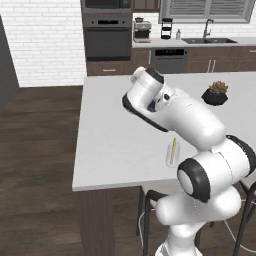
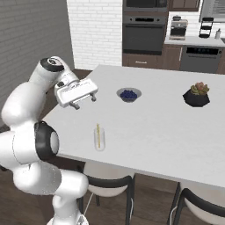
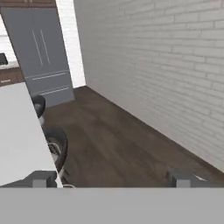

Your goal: Take a straw from the drawer in front and place it inside the glass cup on the dining counter.

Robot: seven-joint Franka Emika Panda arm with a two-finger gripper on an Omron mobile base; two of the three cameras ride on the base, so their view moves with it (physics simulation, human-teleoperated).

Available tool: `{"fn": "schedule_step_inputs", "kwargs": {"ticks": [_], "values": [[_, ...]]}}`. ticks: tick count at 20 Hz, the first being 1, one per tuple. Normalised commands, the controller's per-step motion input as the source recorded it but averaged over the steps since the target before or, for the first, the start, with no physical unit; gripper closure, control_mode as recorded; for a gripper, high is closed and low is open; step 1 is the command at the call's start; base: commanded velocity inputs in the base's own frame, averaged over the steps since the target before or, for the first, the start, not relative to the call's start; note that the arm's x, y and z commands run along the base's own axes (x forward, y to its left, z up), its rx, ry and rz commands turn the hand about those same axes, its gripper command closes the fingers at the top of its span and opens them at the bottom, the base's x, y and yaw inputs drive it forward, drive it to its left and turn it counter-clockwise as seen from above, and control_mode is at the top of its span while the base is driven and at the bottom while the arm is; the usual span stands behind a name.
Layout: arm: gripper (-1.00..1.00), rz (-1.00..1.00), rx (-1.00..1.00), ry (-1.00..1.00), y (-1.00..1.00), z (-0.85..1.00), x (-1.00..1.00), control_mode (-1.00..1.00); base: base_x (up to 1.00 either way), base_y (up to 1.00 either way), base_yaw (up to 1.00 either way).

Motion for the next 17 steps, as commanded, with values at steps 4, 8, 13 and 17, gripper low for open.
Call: {"fn": "schedule_step_inputs", "kwargs": {"ticks": [4,8,13,17], "values": [[-1.0,0.24,0.21,-0.33,-0.22,0.63,-0.93,-1.0,0.0,0.0,0.0],[-1.0,0.32,0.24,-0.19,-0.29,0.42,-0.66,-1.0,0.0,0.0,0.0],[-1.0,0.35,0.25,-0.09,-0.36,0.26,-0.52,-1.0,0.0,0.0,0.0],[-1.0,0.34,0.24,-0.01,-0.34,0.05,-0.43,-1.0,0.0,0.0,0.0]]}}
